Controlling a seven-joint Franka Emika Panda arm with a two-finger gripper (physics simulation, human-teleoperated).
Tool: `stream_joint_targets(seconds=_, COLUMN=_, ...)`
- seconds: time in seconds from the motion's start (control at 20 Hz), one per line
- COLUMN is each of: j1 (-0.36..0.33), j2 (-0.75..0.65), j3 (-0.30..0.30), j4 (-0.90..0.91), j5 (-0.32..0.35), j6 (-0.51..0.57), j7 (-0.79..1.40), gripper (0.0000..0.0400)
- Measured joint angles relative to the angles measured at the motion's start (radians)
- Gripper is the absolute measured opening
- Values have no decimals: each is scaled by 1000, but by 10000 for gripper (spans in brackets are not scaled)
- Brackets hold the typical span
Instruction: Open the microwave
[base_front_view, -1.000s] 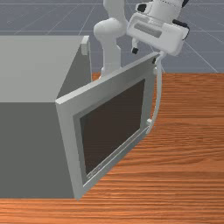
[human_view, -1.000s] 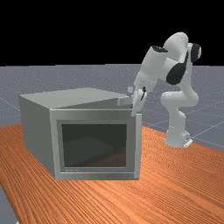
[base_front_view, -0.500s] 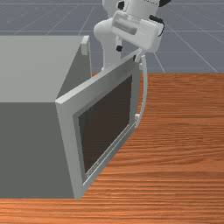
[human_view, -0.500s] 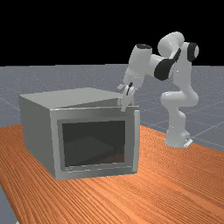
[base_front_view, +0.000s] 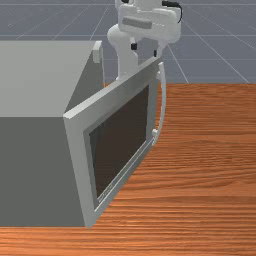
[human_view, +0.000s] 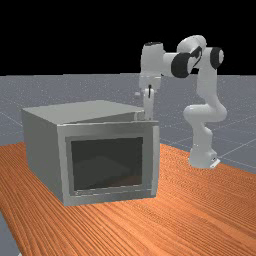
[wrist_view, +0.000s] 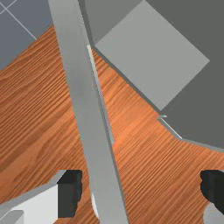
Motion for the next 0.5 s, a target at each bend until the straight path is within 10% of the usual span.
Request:
stream_joint_targets(seconds=0.1, j1=-6, j2=-91, j3=24, j4=-42, j5=-109, j6=45, j7=84, gripper=400)
stream_joint_targets(seconds=0.3, j1=-64, j2=-91, j3=-42, j4=0, j5=-123, j6=-31, j7=22, gripper=400)
stream_joint_targets(seconds=0.4, j1=-66, j2=-79, j3=-47, j4=4, j5=-121, j6=-51, j7=-18, gripper=148)
stream_joint_targets(seconds=0.5, j1=-87, j2=20, j3=-57, j4=68, j5=-53, j6=-111, j7=-82, gripper=55)
